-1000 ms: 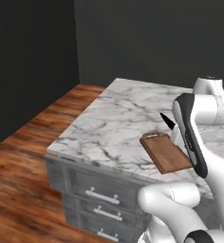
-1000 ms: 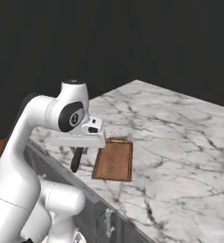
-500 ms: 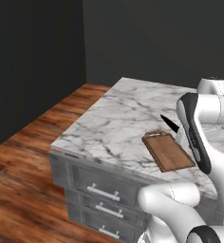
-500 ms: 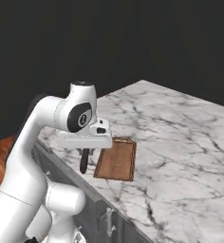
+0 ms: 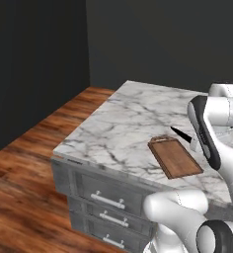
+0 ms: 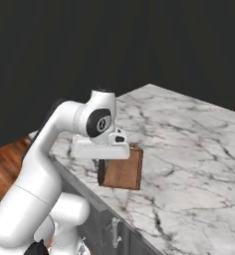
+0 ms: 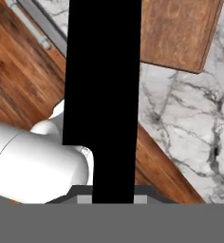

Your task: Pick up the knife from the drawer and place it on the cutting board. Then place the meat from the plate to the cutting board.

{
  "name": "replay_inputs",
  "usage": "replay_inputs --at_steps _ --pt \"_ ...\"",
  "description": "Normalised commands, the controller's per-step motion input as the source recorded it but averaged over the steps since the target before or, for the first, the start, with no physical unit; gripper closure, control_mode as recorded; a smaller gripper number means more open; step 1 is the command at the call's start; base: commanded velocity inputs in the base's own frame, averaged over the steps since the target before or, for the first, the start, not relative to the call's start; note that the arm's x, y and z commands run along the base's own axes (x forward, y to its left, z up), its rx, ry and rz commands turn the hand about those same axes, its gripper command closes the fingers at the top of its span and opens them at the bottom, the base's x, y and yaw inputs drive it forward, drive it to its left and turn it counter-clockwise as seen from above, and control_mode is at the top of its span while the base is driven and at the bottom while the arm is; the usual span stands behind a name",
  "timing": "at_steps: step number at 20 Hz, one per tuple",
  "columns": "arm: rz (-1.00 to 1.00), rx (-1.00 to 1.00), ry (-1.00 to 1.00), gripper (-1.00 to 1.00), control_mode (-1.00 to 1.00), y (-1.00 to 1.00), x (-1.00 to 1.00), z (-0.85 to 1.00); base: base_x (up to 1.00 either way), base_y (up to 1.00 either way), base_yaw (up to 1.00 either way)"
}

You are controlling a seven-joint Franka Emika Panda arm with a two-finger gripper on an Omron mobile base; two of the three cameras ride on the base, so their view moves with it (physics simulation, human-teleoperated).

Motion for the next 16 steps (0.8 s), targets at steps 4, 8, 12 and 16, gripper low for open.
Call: replay_inputs --at_steps 4,8,12,16 --pt "0.00 0.01 0.10 1.00 -1.00 0.00 0.25 -0.24 0.00 0.00 0.00" --pt "0.00 0.04 0.01 1.00 -1.00 0.00 0.30 -0.22 0.00 0.00 0.00" --pt "0.00 0.04 0.00 1.00 -1.00 -0.13 0.25 -0.27 0.00 0.00 0.00" --pt "0.00 0.03 0.00 1.00 -1.00 -0.14 0.26 -0.35 0.00 0.00 0.00"
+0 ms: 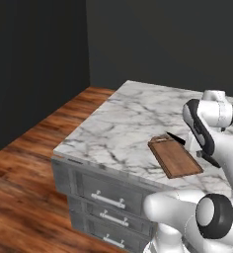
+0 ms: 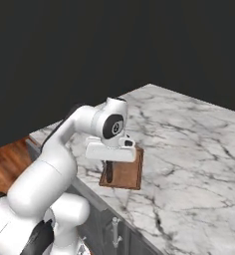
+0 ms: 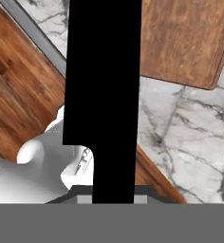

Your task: Pick up the knife from the drawer and place it on the cutting board. Then place the meat from the plate to the cutting board.

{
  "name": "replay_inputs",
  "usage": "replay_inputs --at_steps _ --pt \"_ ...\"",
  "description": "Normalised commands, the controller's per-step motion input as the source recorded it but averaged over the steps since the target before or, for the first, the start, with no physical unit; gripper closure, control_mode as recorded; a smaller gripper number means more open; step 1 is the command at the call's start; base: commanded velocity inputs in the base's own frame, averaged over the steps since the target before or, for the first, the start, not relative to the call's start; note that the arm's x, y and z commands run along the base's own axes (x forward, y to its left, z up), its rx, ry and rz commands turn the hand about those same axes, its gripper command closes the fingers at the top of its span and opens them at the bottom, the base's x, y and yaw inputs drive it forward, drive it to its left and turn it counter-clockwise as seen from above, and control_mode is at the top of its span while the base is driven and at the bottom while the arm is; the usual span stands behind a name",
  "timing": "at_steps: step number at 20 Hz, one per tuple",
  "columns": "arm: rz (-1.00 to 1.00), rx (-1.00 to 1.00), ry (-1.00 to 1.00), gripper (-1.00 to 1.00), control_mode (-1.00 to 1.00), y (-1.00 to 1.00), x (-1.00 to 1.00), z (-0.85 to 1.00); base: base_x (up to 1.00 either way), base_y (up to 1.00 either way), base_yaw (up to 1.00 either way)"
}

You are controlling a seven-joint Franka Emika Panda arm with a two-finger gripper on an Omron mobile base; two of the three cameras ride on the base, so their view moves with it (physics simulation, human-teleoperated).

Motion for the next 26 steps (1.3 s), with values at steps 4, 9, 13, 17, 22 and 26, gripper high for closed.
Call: replay_inputs --at_steps 4,9,13,17,22,26 --pt "0.00 0.00 0.00 1.00 -1.00 -0.18 0.22 -0.32 0.00 0.00 0.00" --pt "0.01 0.00 0.00 1.00 -1.00 -0.15 0.32 -0.31 0.00 0.00 0.00" --pt "0.02 0.00 0.00 1.00 -1.00 -0.17 0.40 -0.26 0.00 0.00 0.00" --pt "0.01 0.00 0.00 1.00 -1.00 -0.18 0.44 -0.26 0.00 0.00 0.00" --pt "0.01 0.01 0.00 1.00 -1.00 -0.12 0.38 -0.32 0.00 0.00 0.00" --pt "0.00 0.04 0.00 1.00 -1.00 -0.04 0.30 -0.35 0.00 0.00 0.00"
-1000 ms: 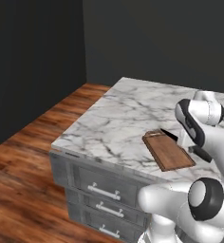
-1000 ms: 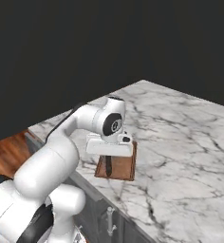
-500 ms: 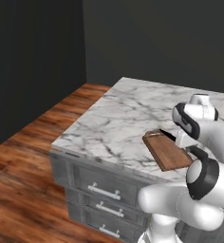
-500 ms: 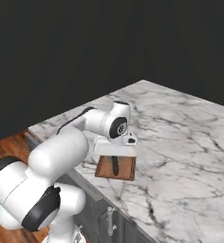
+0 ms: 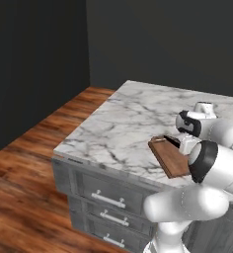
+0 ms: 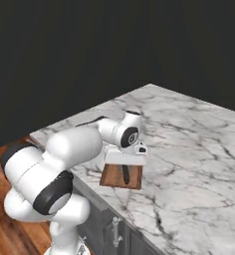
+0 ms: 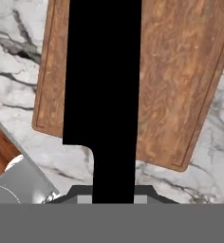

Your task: Pick up the knife from the drawer and place it on the cutting board. Then place the meat from the plate to the cutting board.

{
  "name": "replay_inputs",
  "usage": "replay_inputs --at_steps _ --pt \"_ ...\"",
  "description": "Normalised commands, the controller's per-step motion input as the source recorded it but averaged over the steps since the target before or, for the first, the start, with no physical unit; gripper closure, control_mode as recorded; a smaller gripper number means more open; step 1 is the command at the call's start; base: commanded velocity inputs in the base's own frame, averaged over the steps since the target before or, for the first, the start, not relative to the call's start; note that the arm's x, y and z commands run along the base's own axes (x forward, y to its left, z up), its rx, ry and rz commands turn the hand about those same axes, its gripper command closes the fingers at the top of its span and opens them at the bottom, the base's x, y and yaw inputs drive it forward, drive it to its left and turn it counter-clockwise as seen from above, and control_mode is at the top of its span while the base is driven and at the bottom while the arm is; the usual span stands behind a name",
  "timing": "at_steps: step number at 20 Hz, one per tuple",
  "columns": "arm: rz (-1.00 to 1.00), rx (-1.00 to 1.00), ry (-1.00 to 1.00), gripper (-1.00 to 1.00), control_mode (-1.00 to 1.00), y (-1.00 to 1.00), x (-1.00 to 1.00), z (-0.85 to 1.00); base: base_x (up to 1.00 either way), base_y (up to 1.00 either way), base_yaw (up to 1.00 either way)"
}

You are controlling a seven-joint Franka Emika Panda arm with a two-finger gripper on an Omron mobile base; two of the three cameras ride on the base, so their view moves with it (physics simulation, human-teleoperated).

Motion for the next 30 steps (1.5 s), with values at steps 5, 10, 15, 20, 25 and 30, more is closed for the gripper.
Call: replay_inputs --at_steps 5,10,15,20,25,30 --pt "0.00 0.01 0.00 1.00 -1.00 0.00 0.36 -0.34 0.00 0.00 0.00" --pt "0.00 0.00 0.00 1.00 -1.00 -0.02 0.51 -0.29 0.00 0.00 0.00" --pt "0.00 0.00 0.00 1.00 -1.00 -0.02 0.44 -0.36 0.00 0.00 0.00" --pt "0.00 0.00 0.00 1.00 -1.00 -0.16 0.28 -0.37 0.00 0.00 0.00" --pt "0.00 0.00 0.00 1.00 -1.00 -0.25 0.14 -0.37 0.00 0.00 0.00" --pt "0.00 0.00 0.00 1.00 -1.00 -0.06 0.19 -0.45 0.00 0.00 0.00"
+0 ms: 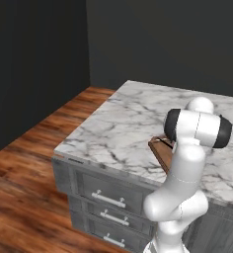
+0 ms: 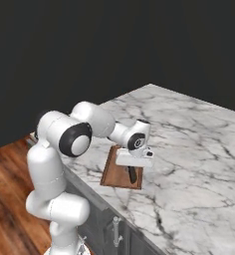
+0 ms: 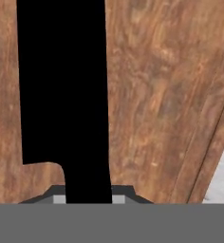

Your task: Pick up the knife from the drawer and place it on the cutting board. Then place the meat from the plate to the cutting board.

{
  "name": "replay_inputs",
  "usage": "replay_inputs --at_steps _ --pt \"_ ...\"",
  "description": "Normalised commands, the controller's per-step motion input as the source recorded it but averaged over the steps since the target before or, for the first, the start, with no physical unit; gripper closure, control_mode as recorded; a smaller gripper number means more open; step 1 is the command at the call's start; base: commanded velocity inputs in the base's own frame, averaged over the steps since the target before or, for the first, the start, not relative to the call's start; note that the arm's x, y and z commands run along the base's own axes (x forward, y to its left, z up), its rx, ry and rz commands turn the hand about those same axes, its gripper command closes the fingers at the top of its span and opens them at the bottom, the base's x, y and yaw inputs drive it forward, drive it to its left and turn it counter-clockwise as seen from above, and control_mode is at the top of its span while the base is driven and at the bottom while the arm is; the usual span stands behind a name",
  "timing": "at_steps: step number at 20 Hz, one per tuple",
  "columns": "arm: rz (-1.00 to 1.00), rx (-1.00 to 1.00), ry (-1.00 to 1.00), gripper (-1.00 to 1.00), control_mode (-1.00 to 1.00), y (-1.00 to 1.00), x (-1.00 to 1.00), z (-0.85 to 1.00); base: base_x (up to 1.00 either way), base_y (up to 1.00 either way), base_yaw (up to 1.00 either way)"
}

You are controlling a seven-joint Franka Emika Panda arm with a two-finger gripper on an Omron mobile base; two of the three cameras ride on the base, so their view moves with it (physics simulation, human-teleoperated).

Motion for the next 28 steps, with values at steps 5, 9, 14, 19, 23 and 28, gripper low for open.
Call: replay_inputs --at_steps 5,9,14,19,23,28 --pt "0.00 0.00 0.00 -1.00 -1.00 0.00 0.10 -0.23 0.00 0.00 0.00" --pt "0.00 0.00 -0.05 -1.00 -1.00 0.00 0.00 0.00 0.00 0.00 0.00" --pt "0.00 0.00 -0.09 -1.00 -1.00 -0.04 -0.03 0.00 0.00 0.00 0.00" --pt "0.00 0.00 -0.07 -1.00 -1.00 -0.16 -0.02 0.10 0.00 0.00 0.00" --pt "0.00 0.00 -0.05 -1.00 -1.00 -0.09 0.00 0.49 0.00 0.00 0.00" --pt "0.00 0.00 -0.02 -1.00 -1.00 -0.02 0.00 0.64 0.00 0.00 0.00"
